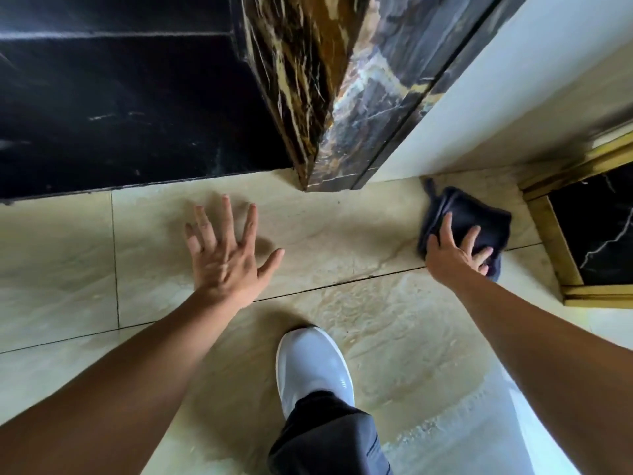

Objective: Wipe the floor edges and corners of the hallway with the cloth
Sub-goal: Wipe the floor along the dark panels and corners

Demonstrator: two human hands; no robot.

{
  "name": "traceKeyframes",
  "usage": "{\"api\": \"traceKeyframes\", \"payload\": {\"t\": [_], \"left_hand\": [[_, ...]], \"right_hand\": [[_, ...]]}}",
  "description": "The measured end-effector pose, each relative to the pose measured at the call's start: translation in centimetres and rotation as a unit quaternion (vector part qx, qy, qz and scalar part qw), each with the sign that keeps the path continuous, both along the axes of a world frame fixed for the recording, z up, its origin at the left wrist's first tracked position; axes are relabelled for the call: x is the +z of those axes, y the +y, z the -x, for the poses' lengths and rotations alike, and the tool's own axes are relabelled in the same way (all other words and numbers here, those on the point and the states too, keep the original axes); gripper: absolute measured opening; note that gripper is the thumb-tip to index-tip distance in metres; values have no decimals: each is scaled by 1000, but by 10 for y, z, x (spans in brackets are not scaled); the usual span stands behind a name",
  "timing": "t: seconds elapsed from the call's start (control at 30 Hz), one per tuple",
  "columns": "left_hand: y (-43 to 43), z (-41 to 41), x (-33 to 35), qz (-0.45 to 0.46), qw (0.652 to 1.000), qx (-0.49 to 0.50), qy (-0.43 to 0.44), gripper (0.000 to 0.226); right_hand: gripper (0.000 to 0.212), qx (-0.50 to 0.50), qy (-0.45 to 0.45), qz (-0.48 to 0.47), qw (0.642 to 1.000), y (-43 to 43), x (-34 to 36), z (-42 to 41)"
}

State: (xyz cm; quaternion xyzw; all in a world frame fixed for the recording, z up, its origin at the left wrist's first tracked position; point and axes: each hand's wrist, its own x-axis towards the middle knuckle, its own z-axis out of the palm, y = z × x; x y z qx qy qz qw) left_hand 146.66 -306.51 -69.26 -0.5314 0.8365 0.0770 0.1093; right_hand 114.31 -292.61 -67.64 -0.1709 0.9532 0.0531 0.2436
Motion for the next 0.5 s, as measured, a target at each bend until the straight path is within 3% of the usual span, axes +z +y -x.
{"api": "traceKeyframes", "payload": {"t": [0.07,0.13,0.2,0.3,0.33,0.37,0.43,0.47,0.5], "left_hand": [[0,1,-2,1,1000,10,7,95],[1,2,-7,0,1000,14,26,94],[2,-1,-12,6,998,24,51,91],[4,-13,-13,25,997,13,66,88],[2,-20,-11,30,998,10,61,89],[0,-27,-8,28,998,9,47,92],[-7,-40,-2,17,1000,12,16,96],[-10,-44,-1,17,1000,16,13,96],[-14,-48,-1,17,999,27,15,97]], "right_hand": [[63,135,50,53,988,-3,-8,-51],[67,258,40,84,962,-9,-17,-116],[61,386,19,110,916,-19,-22,-160],[57,503,31,137,853,-24,-22,-150],[56,502,44,136,853,-24,-22,-135],[57,461,48,127,877,-20,-23,-117],[57,261,32,108,959,-16,-21,-90],[58,170,29,85,981,-14,-19,-91],[60,148,38,66,986,-14,-16,-105]]}}
